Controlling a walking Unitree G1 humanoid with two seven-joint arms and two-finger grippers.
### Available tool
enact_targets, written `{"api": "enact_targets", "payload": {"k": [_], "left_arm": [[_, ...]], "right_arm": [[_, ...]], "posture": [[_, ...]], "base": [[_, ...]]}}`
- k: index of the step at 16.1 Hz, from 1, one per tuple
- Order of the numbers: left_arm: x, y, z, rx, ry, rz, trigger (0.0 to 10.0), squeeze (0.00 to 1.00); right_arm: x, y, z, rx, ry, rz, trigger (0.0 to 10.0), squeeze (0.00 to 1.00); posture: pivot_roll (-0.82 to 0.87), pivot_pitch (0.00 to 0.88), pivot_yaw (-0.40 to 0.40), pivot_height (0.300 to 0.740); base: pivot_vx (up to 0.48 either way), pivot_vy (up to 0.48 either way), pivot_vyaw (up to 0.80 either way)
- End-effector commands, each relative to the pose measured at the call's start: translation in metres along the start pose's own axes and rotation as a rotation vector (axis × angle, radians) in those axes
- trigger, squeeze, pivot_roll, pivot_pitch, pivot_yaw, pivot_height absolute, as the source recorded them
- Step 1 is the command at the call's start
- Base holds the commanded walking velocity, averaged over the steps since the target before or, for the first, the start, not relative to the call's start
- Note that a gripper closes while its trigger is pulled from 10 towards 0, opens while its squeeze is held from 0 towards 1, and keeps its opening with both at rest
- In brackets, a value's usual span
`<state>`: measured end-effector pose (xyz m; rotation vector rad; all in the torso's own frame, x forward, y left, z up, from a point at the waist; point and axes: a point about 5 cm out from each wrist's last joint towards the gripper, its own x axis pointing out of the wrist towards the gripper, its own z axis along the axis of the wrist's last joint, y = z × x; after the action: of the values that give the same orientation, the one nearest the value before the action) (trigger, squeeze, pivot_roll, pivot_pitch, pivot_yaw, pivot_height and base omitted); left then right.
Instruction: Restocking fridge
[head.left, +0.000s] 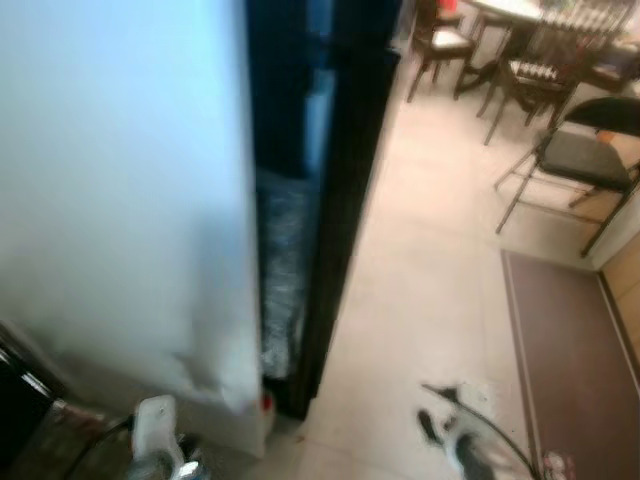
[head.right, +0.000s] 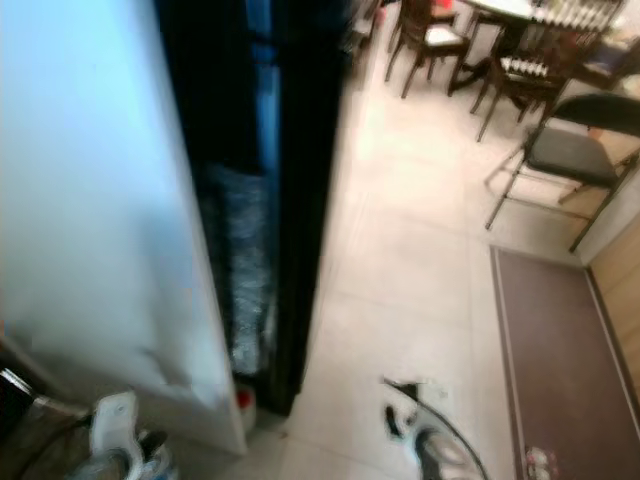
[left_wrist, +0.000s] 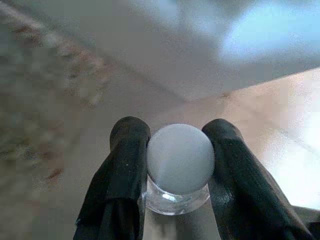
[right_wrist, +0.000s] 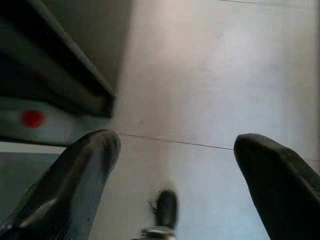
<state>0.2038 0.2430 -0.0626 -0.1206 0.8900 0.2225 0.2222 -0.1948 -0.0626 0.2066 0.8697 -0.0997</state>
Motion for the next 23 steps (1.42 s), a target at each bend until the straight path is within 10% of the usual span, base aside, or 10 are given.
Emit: {"api": "enact_targets", "payload": {"k": [1,23], "left_arm": [[0.0006,-0.0071,-0.004,0.009,0.02,-0.02,10.0,0.0],[0.0004,-0.0067,-0.0045,0.045,0.026,-0.033,10.0,0.0]], "right_arm": [[-0.0019,-0.0115,0.0005,0.005,-0.004,-0.033,10.0,0.0],[-0.0029,-0.0117,0.0071,0.072,-0.114,-0.044,10.0,0.0]], "posture": [[0.07,0.0,-0.056,0.74],[0.06,0.0,-0.049,0.74]], "base": [[0.0,0.281,0.0],[0.0,0.212,0.0]]}}
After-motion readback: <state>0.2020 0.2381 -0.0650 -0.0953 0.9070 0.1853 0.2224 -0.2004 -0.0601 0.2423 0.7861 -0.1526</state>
